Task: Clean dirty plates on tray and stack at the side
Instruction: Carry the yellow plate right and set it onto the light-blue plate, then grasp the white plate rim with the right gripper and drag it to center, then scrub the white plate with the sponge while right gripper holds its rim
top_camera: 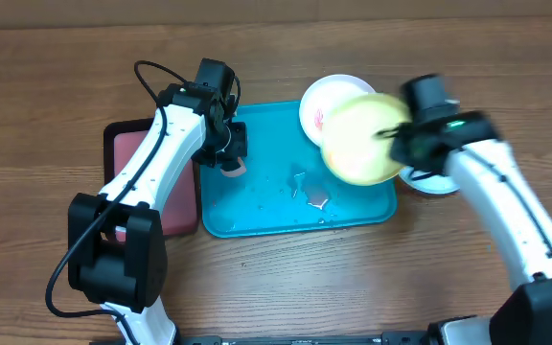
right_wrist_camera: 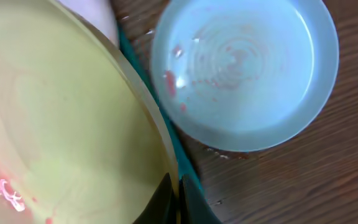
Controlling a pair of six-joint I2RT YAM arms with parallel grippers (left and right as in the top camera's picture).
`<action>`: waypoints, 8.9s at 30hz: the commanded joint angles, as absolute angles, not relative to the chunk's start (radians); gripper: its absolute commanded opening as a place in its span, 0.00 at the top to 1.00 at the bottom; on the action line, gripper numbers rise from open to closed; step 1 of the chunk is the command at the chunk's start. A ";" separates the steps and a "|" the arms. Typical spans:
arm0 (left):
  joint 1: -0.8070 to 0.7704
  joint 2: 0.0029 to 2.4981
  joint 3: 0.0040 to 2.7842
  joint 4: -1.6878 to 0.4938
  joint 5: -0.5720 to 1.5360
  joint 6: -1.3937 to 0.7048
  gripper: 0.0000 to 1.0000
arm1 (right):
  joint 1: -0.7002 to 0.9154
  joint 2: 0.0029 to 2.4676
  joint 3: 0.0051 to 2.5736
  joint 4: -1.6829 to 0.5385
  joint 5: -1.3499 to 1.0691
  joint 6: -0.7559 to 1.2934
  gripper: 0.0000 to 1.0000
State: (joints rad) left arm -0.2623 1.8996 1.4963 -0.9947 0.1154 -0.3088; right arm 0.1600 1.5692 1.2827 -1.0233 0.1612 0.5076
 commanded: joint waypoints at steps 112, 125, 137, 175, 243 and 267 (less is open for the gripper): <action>-0.283 1.905 1.492 -0.964 0.086 -0.319 0.96 | 0.295 2.082 1.427 -0.832 -0.197 0.213 0.96; -0.350 1.973 1.490 -0.881 0.085 -0.318 0.96 | 0.451 2.082 1.382 -0.890 -0.173 0.636 0.96; -0.385 2.181 1.490 -0.902 0.044 -0.374 0.96 | 0.464 2.082 1.361 -0.851 -0.177 0.666 0.96; -0.400 2.199 1.668 -1.063 -0.149 -0.356 0.96 | 0.464 2.082 1.361 -0.839 -0.173 0.655 0.96; -0.420 2.200 1.665 -1.082 -0.269 -0.492 0.96 | 0.463 2.082 1.361 -0.775 -0.447 0.497 0.96; -0.481 2.200 1.663 -0.902 -0.244 -0.578 0.96 | 0.434 2.082 1.361 -0.746 -0.525 0.497 0.96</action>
